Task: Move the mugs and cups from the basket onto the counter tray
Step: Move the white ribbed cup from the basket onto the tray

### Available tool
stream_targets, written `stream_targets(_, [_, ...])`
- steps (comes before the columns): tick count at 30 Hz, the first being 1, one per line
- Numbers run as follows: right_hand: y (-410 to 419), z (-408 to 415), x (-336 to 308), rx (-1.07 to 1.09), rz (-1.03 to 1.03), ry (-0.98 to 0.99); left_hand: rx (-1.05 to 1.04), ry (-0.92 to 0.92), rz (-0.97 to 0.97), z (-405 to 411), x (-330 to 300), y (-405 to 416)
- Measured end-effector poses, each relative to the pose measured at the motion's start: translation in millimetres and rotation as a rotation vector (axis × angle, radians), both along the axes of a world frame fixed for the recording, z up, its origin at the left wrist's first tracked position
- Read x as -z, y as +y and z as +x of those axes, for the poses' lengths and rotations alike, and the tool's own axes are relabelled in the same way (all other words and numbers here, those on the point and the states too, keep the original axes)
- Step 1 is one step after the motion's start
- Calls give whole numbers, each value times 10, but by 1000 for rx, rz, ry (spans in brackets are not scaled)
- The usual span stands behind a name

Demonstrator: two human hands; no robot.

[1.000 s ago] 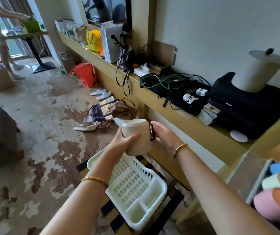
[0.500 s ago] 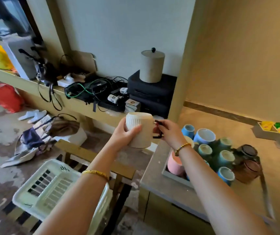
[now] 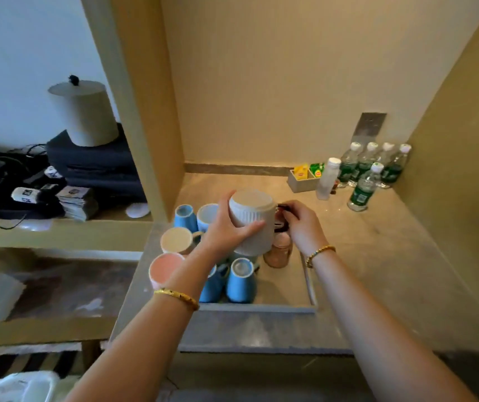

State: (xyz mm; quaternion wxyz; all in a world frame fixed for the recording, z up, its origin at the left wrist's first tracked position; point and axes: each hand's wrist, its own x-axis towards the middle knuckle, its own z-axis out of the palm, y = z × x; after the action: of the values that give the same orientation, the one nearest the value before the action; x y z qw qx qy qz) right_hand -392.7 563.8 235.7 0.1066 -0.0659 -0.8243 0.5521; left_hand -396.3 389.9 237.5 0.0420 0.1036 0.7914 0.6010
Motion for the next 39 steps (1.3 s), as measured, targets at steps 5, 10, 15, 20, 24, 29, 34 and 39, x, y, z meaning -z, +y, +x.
stream_targets(5, [453, 83, 220, 120, -39, -80, 175, -34, -137, -144, 163, 425])
stream_targets(10, [645, 35, 505, 112, 44, -222, 278, -9, -276, -242, 441, 650])
stream_targets(15, [676, 14, 834, 77, 195, -378, 425, 18, -603, -294, 696, 707])
stream_targets(20, [712, 29, 1099, 7, 257, -476, 480, 66, -846, -239, 893, 779])
stream_targets(24, [746, -23, 1207, -94, 355, -550, 455, 50, -1004, -212, 975, 842])
stream_targets(29, [807, -89, 1285, -172, 422, -624, 400, 17, -1076, -64, 1053, 977])
stream_targets(34, [880, -147, 1300, -228, 480, -652, 333, 10, -1104, -29, 1076, 1100])
stream_targets(39, [920, -205, 1306, -256, 473, -636, 355, -42, -1079, -59, 1123, 1106])
